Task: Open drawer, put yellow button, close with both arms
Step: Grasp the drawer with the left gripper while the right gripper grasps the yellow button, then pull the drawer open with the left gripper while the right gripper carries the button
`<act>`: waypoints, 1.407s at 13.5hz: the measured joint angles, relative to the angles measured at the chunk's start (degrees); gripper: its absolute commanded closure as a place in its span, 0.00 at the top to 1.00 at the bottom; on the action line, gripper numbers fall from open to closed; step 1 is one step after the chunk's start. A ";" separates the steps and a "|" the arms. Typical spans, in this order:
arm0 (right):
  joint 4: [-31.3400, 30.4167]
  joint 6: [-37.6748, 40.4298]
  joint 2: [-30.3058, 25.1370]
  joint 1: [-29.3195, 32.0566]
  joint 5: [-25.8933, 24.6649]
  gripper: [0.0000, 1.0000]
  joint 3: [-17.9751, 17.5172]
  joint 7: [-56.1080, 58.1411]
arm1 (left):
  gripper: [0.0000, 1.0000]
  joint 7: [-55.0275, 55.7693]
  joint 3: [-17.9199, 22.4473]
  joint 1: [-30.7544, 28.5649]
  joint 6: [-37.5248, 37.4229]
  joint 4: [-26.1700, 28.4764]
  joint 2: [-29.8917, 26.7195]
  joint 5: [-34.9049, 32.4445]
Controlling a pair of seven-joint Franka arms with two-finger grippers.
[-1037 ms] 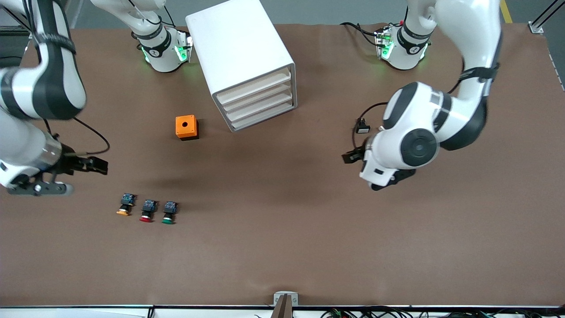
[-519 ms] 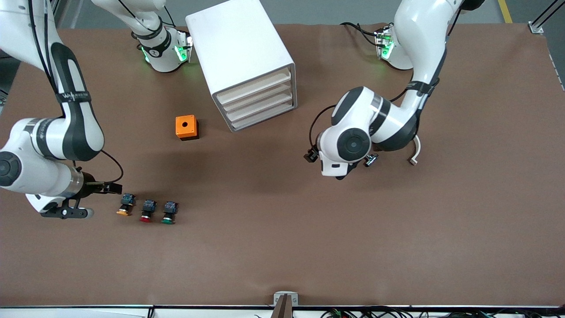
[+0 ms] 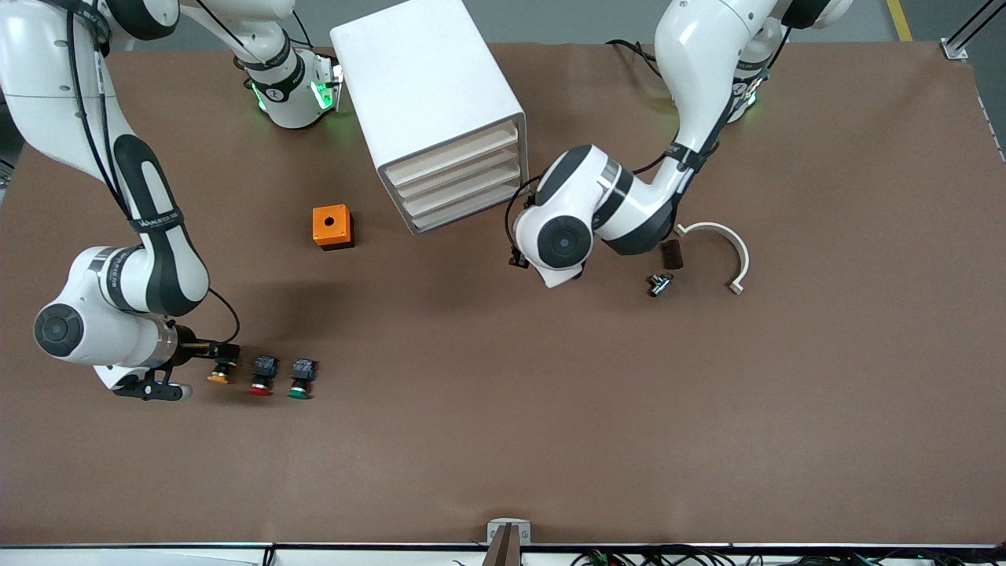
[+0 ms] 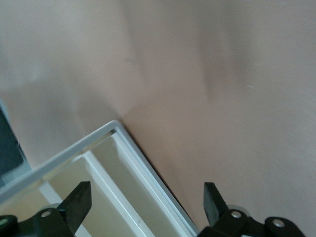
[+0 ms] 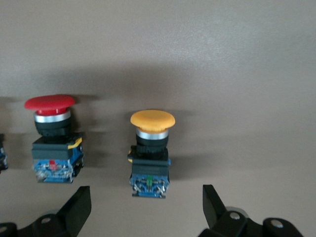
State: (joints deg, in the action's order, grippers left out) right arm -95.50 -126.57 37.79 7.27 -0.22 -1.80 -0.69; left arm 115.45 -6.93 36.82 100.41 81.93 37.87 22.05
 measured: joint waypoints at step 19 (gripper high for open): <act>1.68 -0.28 2.98 0.80 0.45 0.00 -2.14 0.31 | 0.79 24.51 -0.11 -1.02 -8.23 -0.06 4.21 31.79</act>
State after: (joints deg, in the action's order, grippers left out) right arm -93.83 -126.85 40.77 8.07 0.23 -3.94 -0.37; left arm 139.97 -7.03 35.80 92.18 81.87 42.07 53.85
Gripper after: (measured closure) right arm 0.581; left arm 0.123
